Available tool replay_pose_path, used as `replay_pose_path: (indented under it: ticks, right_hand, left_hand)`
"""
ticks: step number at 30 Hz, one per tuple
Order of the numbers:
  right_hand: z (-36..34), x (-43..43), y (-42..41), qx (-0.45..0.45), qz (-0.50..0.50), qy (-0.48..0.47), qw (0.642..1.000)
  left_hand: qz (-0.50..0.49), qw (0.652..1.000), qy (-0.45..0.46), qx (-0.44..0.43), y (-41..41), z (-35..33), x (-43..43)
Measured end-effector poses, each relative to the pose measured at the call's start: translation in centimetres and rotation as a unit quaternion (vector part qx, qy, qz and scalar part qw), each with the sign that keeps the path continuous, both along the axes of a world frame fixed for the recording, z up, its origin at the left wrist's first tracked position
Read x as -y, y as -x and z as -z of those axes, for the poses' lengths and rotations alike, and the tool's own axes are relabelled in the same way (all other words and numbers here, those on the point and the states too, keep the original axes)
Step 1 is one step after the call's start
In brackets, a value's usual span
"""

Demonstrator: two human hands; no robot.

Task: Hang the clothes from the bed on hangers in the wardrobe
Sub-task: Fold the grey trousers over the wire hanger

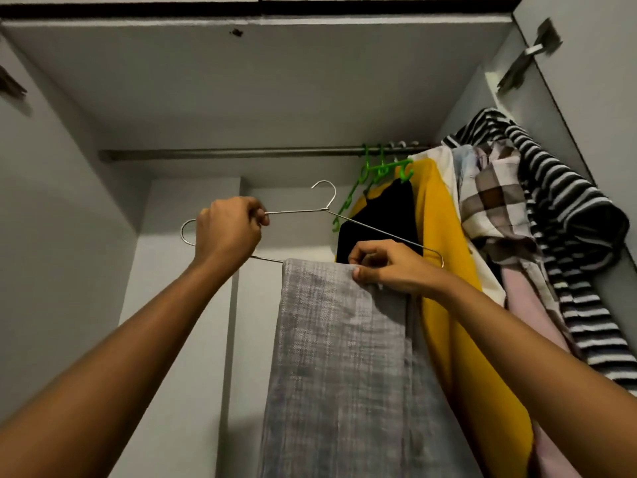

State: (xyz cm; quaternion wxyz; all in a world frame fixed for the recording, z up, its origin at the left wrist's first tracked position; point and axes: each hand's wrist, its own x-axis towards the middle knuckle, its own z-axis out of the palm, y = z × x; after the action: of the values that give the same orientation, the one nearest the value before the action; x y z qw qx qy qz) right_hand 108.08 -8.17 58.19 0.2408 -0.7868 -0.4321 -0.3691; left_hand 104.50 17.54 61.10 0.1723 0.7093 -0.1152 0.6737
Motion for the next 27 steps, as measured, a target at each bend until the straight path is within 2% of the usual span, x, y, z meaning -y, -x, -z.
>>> replay_pose_path:
  ticks: [4, 8, 10, 12, 13, 14, 15, 17, 18, 20, 23, 27]
  right_hand:
    - [-2.1, -2.3, -1.8, 0.047, 0.068, -0.012, 0.996]
    - [-4.6, -5.4, -3.7, 0.174, 0.147, -0.02, 0.973]
    - [-6.2, -5.5, -4.4, 0.324, 0.203, -0.05, 0.923]
    - [-8.3, -4.0, -4.5, 0.436, 0.302, -0.147, 0.835]
    - [-9.6, -2.8, -4.4, 0.448, 0.36, -0.176, 0.799]
    - [-10.7, -1.7, -4.1, 0.429, 0.406, -0.169, 0.789]
    - [-11.7, -0.6, -3.7, 0.383, 0.427, -0.126, 0.809]
    - [-13.0, 0.7, -3.1, 0.242, 0.41, -0.004, 0.88]
    - [-13.4, 1.1, -3.0, 0.197, 0.397, 0.033, 0.896]
    - [-13.8, 1.4, -3.2, 0.219, 0.392, 0.047, 0.892]
    - [-14.9, 1.1, -4.1, 0.298, 0.401, 0.005, 0.866]
    - [-17.1, -0.2, -5.6, 0.282, 0.452, -0.032, 0.846]
  left_hand:
    - [0.022, 0.999, 0.019, 0.013, -3.5, -1.9, -0.9]
    - [0.064, 0.996, 0.061, 0.014, -7.4, -4.2, -1.8]
    - [0.093, 0.993, 0.068, 0.021, -9.3, -5.4, -2.2]
    - [0.125, 0.989, 0.07, 0.027, -11.0, -6.6, -2.5]
    - [0.14, 0.987, 0.068, 0.029, -11.8, -7.1, -2.5]
    - [0.155, 0.985, 0.064, 0.034, -12.5, -7.6, -2.6]
    - [0.17, 0.983, 0.06, 0.04, -13.2, -8.1, -2.6]
    - [0.18, 0.981, 0.058, 0.05, -14.3, -8.9, -2.8]
    - [0.178, 0.981, 0.059, 0.052, -14.8, -9.2, -2.7]
    - [0.189, 0.979, 0.059, 0.056, -15.7, -9.8, -2.4]
    - [0.223, 0.972, 0.064, 0.048, -17.1, -10.6, -1.5]
    - [0.186, 0.977, 0.1, -0.015, -19.6, -12.4, -0.9]
